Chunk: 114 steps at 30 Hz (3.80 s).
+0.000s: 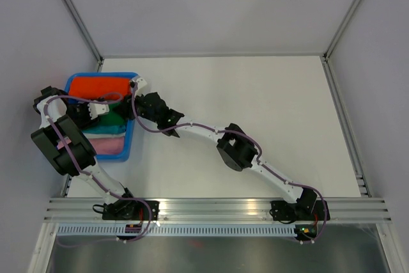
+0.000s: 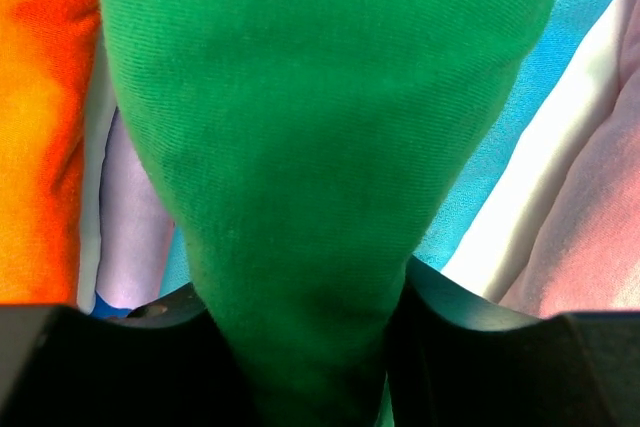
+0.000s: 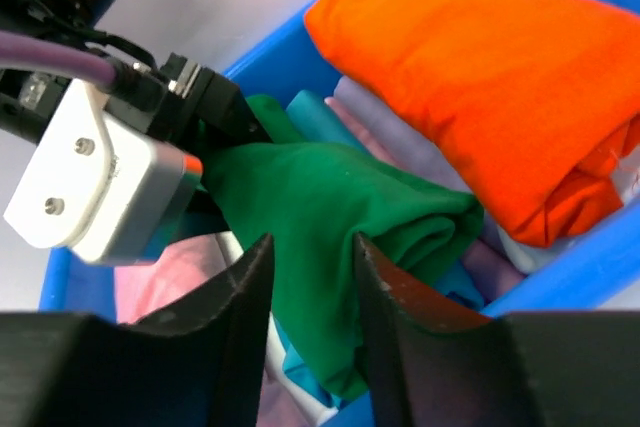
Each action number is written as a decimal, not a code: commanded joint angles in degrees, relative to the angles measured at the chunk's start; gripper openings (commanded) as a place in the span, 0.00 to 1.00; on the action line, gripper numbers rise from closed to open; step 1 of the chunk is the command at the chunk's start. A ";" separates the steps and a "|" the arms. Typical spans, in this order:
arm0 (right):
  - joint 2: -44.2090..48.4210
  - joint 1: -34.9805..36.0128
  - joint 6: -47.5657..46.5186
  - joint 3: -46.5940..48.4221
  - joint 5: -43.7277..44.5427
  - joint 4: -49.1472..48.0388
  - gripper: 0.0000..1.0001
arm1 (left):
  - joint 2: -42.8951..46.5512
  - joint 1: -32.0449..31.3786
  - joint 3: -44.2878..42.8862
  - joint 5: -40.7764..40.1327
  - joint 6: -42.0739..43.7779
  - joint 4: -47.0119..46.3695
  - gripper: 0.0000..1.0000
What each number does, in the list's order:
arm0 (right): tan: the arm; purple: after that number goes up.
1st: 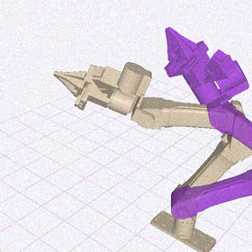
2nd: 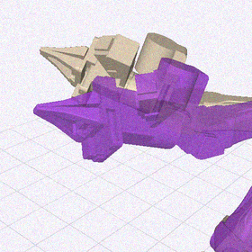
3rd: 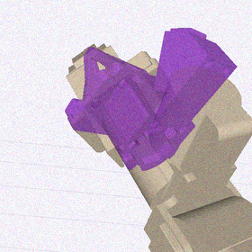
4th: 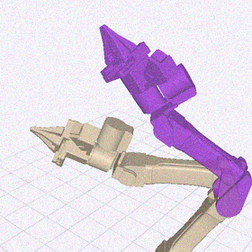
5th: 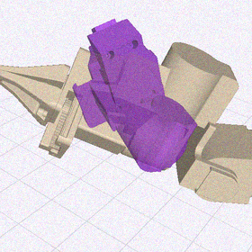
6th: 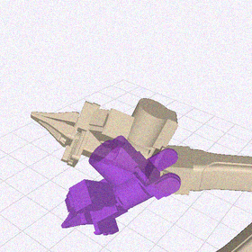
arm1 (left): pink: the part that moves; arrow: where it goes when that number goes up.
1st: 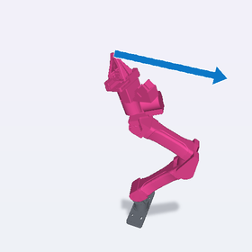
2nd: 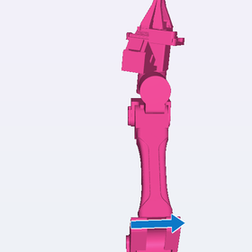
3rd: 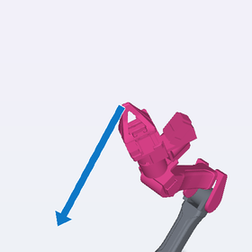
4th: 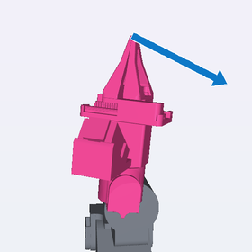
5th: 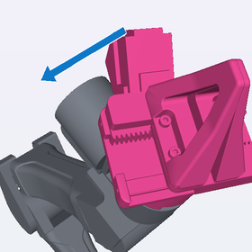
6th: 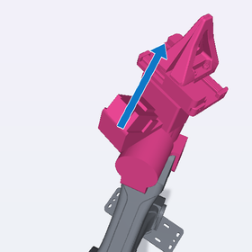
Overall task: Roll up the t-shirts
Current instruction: Place the rolled tshirt into the container
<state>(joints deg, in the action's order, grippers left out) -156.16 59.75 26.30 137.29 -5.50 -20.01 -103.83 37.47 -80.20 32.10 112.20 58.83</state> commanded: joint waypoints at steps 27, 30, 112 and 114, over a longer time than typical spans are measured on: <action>-2.84 0.72 15.53 -1.59 13.40 2.96 0.00 | 10.76 0.05 2.33 4.46 3.30 -0.11 1.00; -1.96 0.72 15.62 -2.73 14.11 2.87 0.00 | 11.28 -0.03 2.59 5.43 -3.53 -2.74 1.00; 0.77 3.01 26.17 -4.67 23.51 7.53 0.00 | -10.61 -3.81 -7.69 -28.57 -74.67 -40.28 0.12; 1.03 3.01 25.03 -4.76 23.60 7.09 0.00 | -9.20 -4.25 -7.08 -28.84 -75.20 -40.28 0.12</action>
<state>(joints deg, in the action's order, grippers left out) -153.42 62.30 51.66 132.20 16.49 -17.96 -113.89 33.67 -85.86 7.29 39.62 20.82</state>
